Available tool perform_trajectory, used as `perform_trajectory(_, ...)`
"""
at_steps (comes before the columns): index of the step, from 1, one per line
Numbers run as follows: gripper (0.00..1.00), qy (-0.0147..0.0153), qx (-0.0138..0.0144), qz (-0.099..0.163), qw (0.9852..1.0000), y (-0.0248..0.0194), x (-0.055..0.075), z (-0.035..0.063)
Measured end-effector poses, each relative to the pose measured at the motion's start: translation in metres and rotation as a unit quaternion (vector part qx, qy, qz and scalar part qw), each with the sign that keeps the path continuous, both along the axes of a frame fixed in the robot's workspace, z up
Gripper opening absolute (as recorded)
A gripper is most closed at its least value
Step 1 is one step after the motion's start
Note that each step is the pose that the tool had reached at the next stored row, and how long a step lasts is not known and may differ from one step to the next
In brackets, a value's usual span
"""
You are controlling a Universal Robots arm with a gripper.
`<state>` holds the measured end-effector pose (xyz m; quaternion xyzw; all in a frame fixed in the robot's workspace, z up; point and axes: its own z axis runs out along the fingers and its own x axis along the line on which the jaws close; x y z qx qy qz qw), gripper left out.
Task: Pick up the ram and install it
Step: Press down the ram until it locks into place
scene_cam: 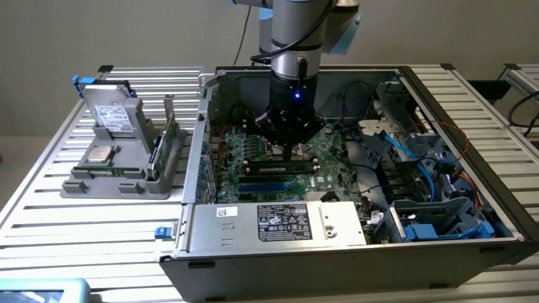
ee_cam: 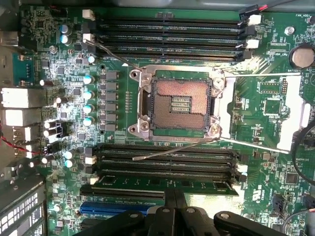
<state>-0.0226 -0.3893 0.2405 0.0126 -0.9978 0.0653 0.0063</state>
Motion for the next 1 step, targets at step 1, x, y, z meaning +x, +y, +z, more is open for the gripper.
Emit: perform_trajectory(1,0.11,0.0,0.0,0.0,1.0,0.0,0.0,0.0)
